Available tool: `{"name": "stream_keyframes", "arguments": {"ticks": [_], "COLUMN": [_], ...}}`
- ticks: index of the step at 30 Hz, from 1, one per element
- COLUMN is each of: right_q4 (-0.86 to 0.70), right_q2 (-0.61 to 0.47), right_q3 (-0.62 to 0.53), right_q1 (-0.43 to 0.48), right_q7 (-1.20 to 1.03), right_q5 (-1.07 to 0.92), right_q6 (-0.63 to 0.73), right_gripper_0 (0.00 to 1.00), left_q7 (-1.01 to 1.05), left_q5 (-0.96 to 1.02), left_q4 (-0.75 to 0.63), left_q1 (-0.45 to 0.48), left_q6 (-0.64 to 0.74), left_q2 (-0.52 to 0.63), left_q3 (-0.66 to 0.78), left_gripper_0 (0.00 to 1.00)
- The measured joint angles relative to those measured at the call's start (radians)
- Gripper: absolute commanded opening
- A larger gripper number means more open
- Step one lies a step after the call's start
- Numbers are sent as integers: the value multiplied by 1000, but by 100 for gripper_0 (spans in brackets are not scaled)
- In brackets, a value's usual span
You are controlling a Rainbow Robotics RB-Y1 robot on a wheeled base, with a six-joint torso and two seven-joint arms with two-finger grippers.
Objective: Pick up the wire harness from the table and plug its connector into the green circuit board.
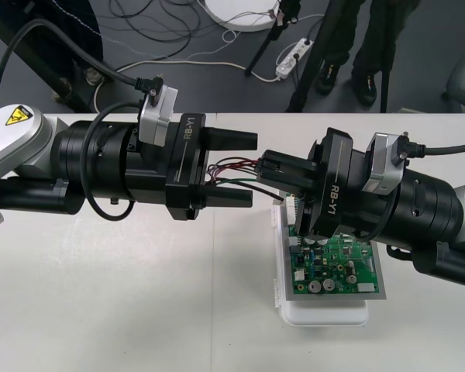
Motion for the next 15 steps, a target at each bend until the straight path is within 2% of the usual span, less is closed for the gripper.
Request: {"name": "stream_keyframes", "arguments": {"ticks": [15], "right_q4": [-2], "right_q2": [0], "right_q3": [0], "right_q1": [0], "right_q7": [0], "right_q5": [0], "right_q6": [-1], "right_gripper_0": [0], "left_q7": [0], "left_q5": [0], "left_q4": [0], "left_q1": [0], "left_q6": [3], "left_q2": [0], "left_q3": [0], "left_gripper_0": [0]}}
